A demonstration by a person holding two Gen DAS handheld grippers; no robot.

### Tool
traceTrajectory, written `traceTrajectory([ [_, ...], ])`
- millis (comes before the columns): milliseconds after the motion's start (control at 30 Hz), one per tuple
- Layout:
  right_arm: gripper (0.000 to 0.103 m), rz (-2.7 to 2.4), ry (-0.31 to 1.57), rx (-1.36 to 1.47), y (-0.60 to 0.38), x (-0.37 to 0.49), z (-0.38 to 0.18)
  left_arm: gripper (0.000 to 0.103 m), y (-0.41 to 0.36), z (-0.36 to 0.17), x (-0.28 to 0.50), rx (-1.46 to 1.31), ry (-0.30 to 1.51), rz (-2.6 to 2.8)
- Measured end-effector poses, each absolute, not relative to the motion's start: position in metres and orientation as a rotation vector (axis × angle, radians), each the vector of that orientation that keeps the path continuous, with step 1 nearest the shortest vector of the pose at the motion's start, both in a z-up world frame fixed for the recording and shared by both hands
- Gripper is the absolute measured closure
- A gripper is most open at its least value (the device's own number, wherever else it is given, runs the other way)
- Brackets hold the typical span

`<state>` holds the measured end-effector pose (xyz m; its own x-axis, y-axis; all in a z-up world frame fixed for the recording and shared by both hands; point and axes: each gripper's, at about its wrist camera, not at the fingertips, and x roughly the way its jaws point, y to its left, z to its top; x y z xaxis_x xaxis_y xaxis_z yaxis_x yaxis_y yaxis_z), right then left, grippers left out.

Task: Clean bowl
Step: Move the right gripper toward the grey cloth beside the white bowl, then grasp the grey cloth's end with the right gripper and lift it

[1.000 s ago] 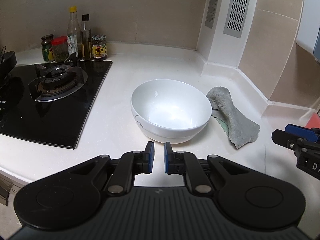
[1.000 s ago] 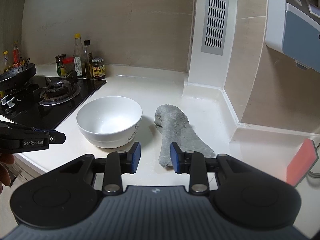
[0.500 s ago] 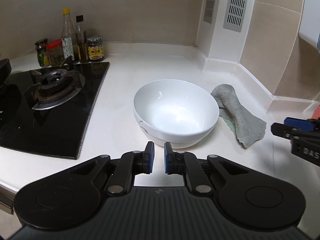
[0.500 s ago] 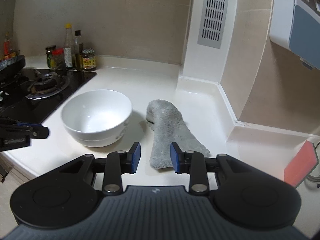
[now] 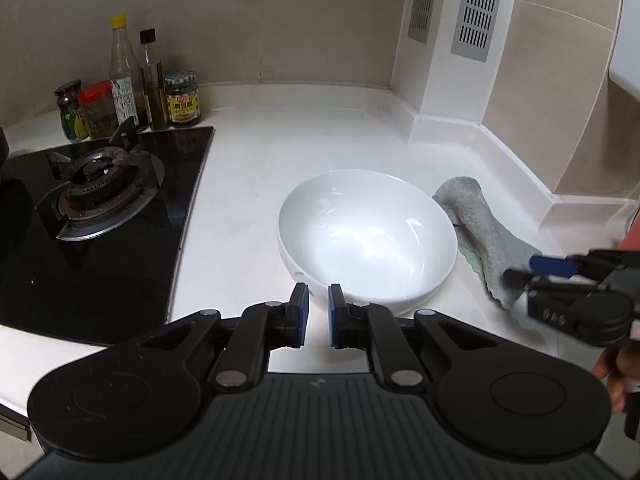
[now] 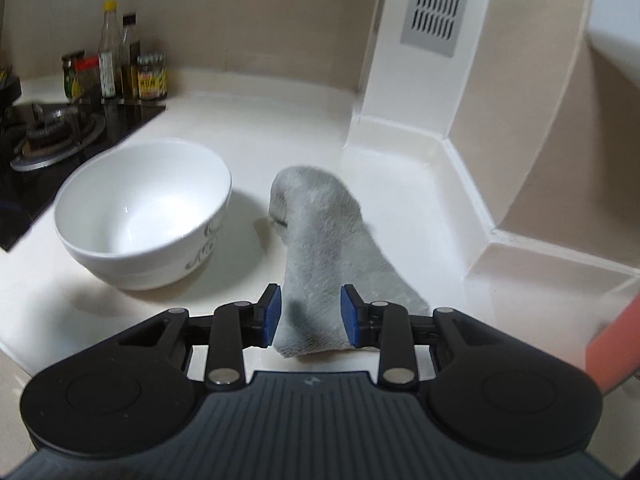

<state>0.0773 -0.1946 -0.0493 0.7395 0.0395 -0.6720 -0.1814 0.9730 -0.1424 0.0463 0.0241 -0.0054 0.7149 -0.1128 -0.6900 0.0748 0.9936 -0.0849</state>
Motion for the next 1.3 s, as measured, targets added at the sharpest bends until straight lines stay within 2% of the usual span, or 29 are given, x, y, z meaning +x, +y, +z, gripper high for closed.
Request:
traceTrajectory([
  [767, 0.076, -0.094, 0.758, -0.502, -0.144, 0.07, -0.079, 0.093, 0.087, -0.007, 0.085, 0.005, 0.769, -0.368],
  [833, 0.079, -0.092, 0.738, -0.507, -0.141, 0.066, -0.077, 0.093, 0.088, -0.006, 0.084, -0.001, 0.763, -0.371],
  [900, 0.092, -0.077, 0.728, -0.498, -0.14, 0.065, -0.077, 0.093, 0.087, -0.005, 0.084, -0.014, 0.758, -0.36],
  [967, 0.095, -0.044, 0.727, -0.487, -0.142, 0.066, -0.077, 0.093, 0.085, -0.003, 0.085, -0.039, 0.748, -0.34],
  [1000, 0.101, -0.027, 0.737, -0.474, -0.144, 0.068, -0.075, 0.093, 0.083, -0.003, 0.086, -0.044, 0.749, -0.333],
  [1300, 0.103, 0.058, 0.69, -0.343, -0.165, 0.072, -0.049, 0.093, 0.088, -0.004, 0.091, -0.097, 0.748, -0.294],
])
